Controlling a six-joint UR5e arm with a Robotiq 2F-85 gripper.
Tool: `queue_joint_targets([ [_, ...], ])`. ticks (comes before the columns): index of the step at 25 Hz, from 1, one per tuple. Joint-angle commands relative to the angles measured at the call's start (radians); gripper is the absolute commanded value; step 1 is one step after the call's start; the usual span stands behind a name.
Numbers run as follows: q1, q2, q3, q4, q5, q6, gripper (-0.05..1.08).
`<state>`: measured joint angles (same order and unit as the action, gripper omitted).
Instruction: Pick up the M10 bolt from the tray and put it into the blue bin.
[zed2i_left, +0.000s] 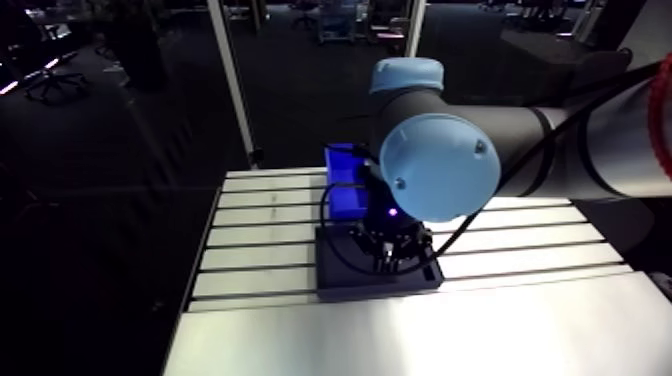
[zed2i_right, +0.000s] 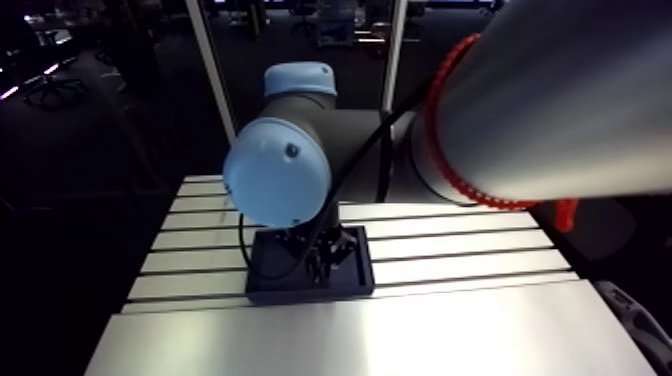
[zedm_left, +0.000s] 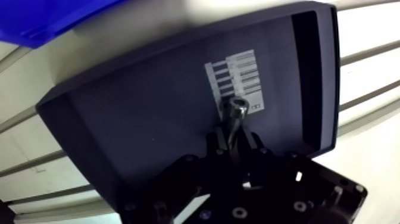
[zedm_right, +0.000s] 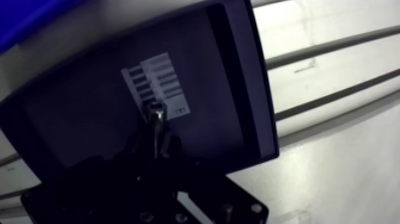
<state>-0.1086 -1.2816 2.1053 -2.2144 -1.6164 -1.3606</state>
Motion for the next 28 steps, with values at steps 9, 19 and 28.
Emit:
queue_joint_targets([
  [9, 0.000, 0.000, 0.000, -0.002, -0.001, 0.001, 0.75],
  [19, 0.000, 0.000, 0.000, -0.003, -0.001, 0.001, 0.77],
  [28, -0.002, -0.003, -0.001, -0.005, 0.000, 0.001, 0.78],
])
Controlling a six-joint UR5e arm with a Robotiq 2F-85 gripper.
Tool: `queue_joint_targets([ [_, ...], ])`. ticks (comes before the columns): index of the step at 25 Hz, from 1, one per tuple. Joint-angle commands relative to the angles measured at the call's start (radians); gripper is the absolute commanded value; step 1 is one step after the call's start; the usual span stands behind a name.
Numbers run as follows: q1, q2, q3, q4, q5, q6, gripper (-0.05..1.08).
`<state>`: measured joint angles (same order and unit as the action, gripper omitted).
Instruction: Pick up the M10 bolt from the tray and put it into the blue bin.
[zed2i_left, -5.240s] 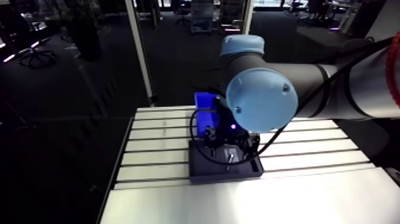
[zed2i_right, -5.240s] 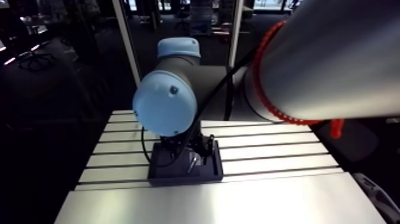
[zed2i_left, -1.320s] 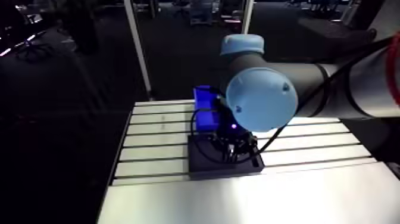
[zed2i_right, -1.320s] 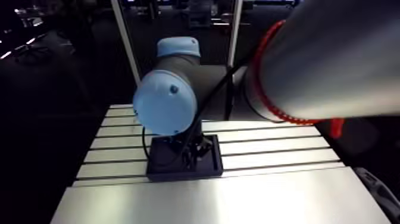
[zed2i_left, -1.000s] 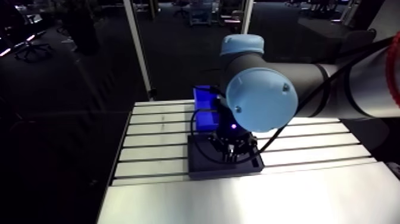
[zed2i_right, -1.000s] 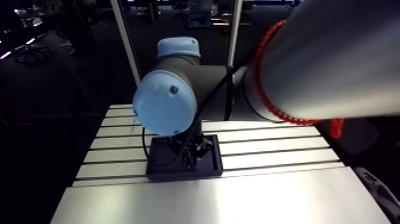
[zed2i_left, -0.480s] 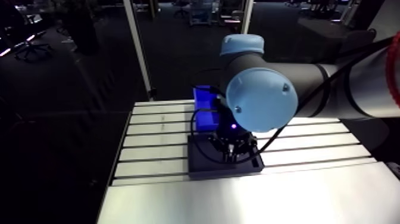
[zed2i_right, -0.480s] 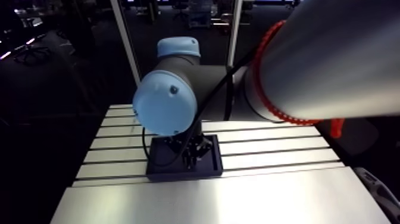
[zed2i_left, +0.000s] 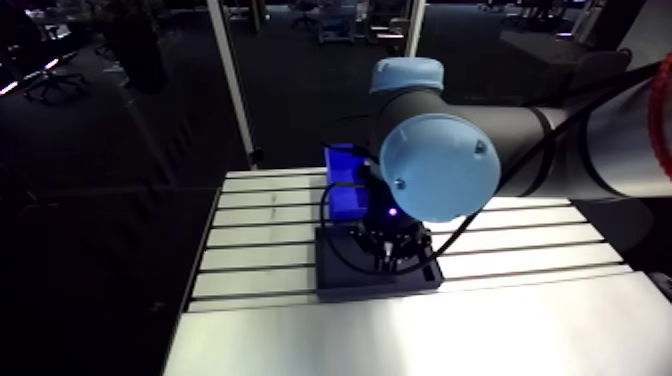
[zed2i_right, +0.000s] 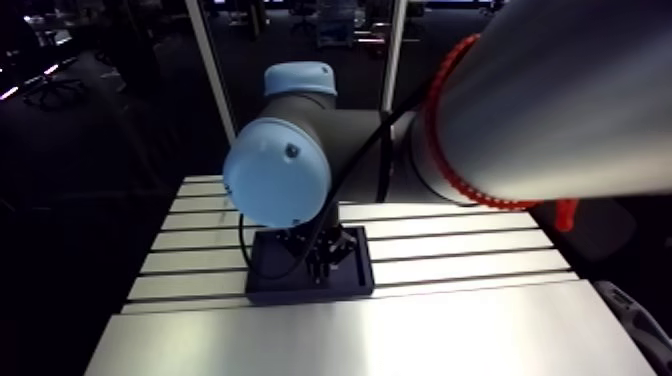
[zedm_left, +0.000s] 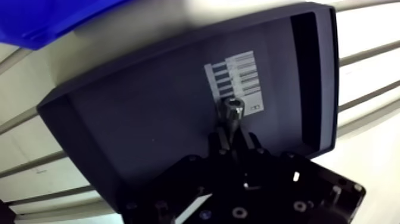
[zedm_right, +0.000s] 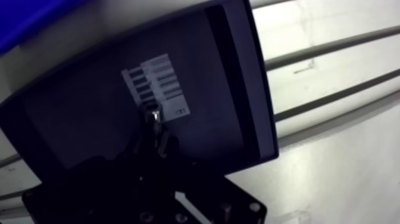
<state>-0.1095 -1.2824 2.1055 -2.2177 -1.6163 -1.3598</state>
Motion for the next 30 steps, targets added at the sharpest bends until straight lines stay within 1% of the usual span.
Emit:
queue_joint_targets([
  [1, -0.001, -0.002, -0.002, -0.006, 0.000, 0.000, 0.78],
  [10, -0.001, -0.004, -0.008, -0.009, 0.000, 0.000, 0.80],
  [14, -0.004, -0.008, -0.014, -0.011, 0.002, -0.005, 0.85],
  [16, -0.004, -0.018, -0.021, -0.009, -0.001, -0.008, 0.87],
  [20, -0.004, -0.047, -0.025, 0.002, 0.005, -0.009, 0.93],
  [21, -0.004, -0.053, -0.025, 0.012, -0.001, -0.009, 0.93],
  [23, -0.004, -0.062, -0.032, 0.045, -0.007, -0.009, 0.94],
  [26, -0.003, -0.074, -0.037, 0.086, -0.009, -0.011, 0.96],
  [28, 0.001, -0.077, -0.038, 0.109, -0.006, -0.012, 0.98],
  [30, 0.004, -0.096, -0.038, 0.131, -0.004, -0.012, 0.99],
])
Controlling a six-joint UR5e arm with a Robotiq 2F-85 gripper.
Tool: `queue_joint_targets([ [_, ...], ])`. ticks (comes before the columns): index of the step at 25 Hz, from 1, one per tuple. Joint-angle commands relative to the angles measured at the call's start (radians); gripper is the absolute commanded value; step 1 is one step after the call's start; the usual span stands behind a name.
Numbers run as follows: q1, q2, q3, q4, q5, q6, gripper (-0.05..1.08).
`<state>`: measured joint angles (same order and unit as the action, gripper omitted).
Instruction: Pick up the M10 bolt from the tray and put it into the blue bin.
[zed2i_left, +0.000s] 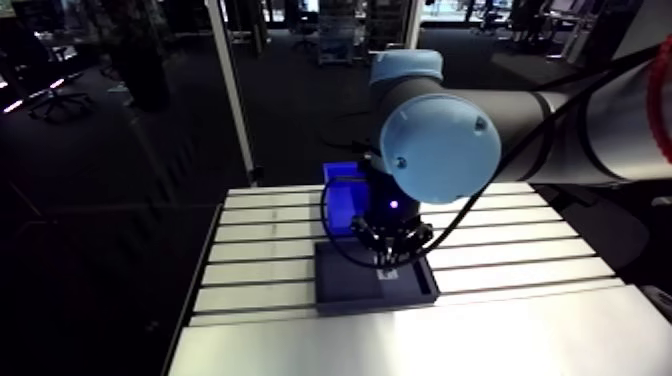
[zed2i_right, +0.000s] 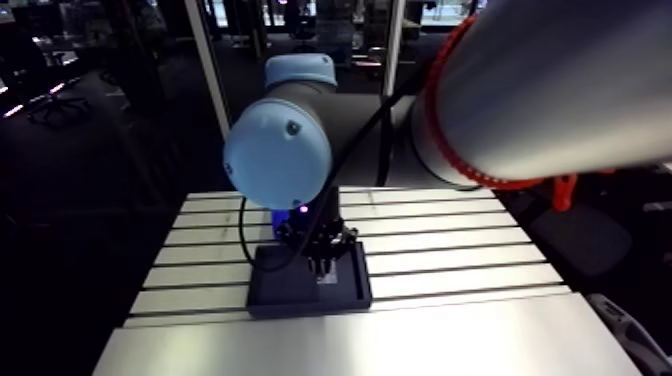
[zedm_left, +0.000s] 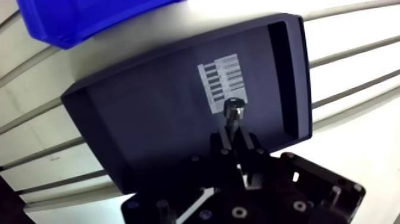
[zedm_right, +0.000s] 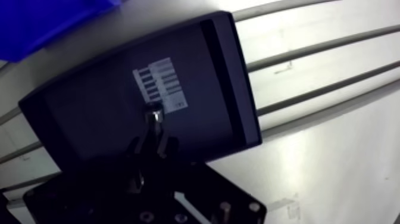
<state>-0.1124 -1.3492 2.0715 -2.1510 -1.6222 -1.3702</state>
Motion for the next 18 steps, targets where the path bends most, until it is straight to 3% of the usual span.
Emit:
queue_joint_targets([
  [1, 0.010, -0.038, -0.004, 0.072, 0.000, 0.000, 0.99],
  [10, 0.008, -0.117, -0.069, 0.202, -0.005, -0.082, 1.00],
  [14, 0.010, -0.155, -0.118, 0.285, -0.003, -0.237, 1.00],
  [18, 0.002, -0.199, -0.130, 0.291, -0.001, -0.451, 1.00],
])
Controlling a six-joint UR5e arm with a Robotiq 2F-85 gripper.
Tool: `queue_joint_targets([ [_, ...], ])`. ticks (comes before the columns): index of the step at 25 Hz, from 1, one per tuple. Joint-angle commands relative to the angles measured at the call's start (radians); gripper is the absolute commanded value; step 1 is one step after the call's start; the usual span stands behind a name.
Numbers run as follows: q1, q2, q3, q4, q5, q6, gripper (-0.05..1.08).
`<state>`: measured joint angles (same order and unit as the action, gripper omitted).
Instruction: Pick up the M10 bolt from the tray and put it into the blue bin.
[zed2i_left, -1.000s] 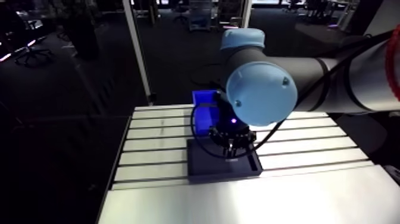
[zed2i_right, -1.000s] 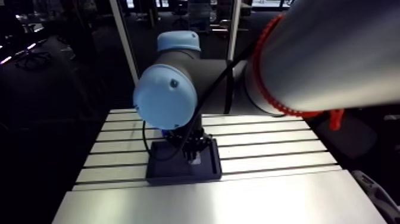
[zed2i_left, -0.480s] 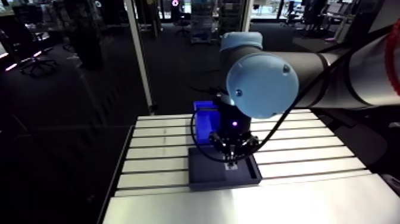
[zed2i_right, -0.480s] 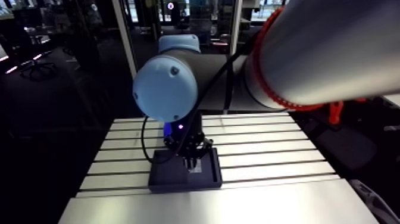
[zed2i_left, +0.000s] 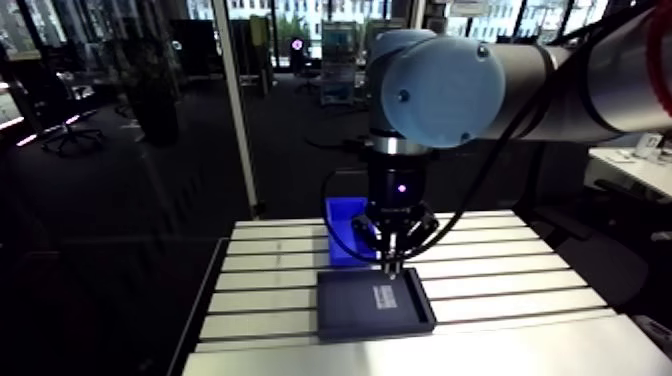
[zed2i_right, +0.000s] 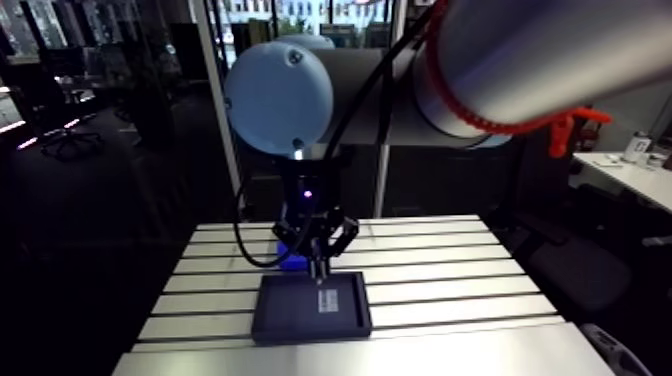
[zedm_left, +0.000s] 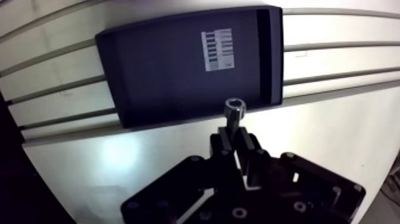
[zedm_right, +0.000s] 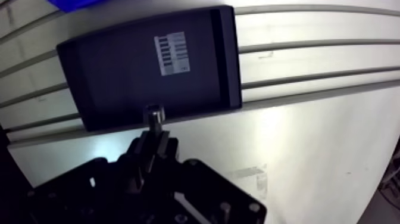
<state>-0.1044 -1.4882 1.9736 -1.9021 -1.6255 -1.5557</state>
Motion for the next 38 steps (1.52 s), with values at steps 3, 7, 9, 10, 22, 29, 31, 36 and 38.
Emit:
queue_joint_targets([
  [3, -0.014, -0.063, -0.035, 0.033, -0.001, -0.447, 1.01],
  [7, -0.046, -0.062, -0.035, -0.002, 0.003, -0.666, 1.01],
  [9, -0.048, -0.051, -0.041, -0.042, 0.005, -0.768, 1.01],
  [10, -0.048, -0.050, -0.046, -0.053, 0.006, -0.826, 1.01],
  [22, -0.020, 0.024, -0.150, -0.141, 0.009, -1.418, 1.01],
  [29, -0.011, 0.107, -0.180, -0.177, 0.028, -1.650, 1.01],
  [31, -0.008, 0.135, -0.192, -0.177, 0.032, -1.682, 1.01],
  [36, -0.003, 0.193, -0.224, -0.179, 0.036, -1.694, 1.01],
  [38, -0.002, 0.211, -0.241, -0.179, 0.042, -1.694, 1.01],
])
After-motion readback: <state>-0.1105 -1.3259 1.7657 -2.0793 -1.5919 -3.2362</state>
